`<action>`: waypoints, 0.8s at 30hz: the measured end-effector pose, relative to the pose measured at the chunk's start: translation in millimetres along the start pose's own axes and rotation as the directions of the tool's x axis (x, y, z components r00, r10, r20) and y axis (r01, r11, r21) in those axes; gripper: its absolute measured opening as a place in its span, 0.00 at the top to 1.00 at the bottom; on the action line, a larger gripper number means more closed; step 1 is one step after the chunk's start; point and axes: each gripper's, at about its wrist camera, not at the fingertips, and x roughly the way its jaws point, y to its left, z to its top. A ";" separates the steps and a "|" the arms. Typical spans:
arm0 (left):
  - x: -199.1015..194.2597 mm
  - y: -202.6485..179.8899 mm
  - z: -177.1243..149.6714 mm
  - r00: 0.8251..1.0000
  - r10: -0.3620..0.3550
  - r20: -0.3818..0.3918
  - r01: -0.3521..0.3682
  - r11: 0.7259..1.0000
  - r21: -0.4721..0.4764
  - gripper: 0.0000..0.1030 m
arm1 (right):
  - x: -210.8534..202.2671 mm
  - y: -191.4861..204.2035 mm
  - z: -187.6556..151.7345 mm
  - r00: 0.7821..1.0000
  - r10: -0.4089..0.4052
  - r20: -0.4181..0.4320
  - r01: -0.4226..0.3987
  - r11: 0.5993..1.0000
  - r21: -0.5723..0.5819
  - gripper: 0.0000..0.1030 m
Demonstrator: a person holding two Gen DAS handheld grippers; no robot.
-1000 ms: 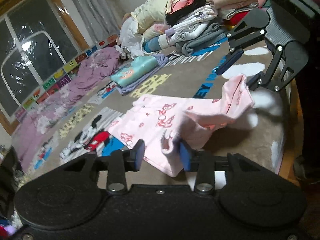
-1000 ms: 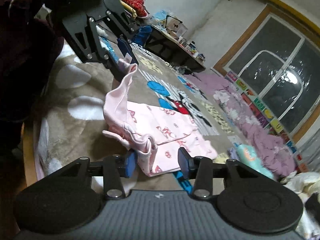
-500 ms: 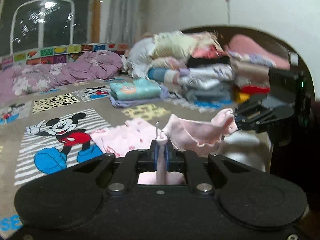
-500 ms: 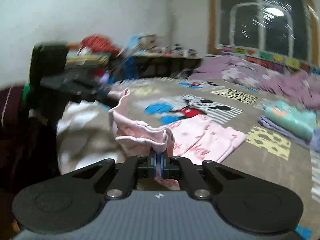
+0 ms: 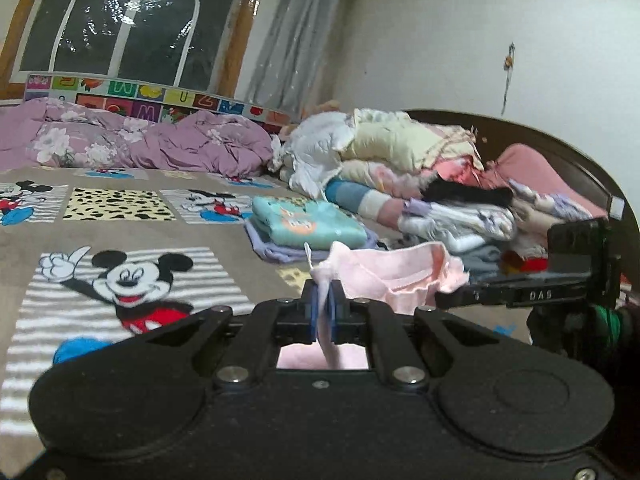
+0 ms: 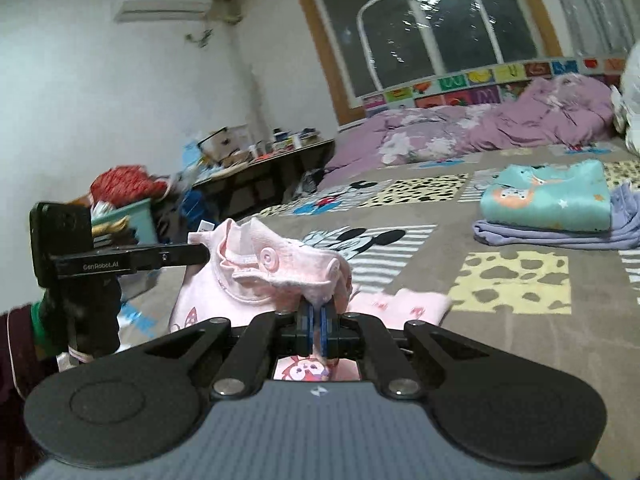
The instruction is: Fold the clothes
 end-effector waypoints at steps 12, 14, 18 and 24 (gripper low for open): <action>54.2 49.6 -5.1 1.000 0.012 -0.012 -0.013 0.996 -0.084 0.97 | 66.0 -72.1 7.8 0.999 -0.005 -0.043 0.014 0.977 0.214 0.95; 61.5 54.4 -8.4 0.999 0.020 -0.036 -0.024 0.995 -0.102 0.97 | 74.4 -80.9 5.0 0.998 0.001 -0.061 0.014 0.968 0.249 0.95; 75.4 60.3 -11.0 0.995 0.046 -0.084 -0.056 0.991 -0.121 0.97 | 86.0 -94.5 -1.6 0.995 0.016 -0.096 0.015 0.948 0.319 0.95; 94.4 67.3 -20.6 0.980 0.101 -0.169 -0.125 0.983 -0.135 0.97 | 95.3 -111.4 -9.5 0.992 0.000 -0.127 0.051 0.916 0.398 0.90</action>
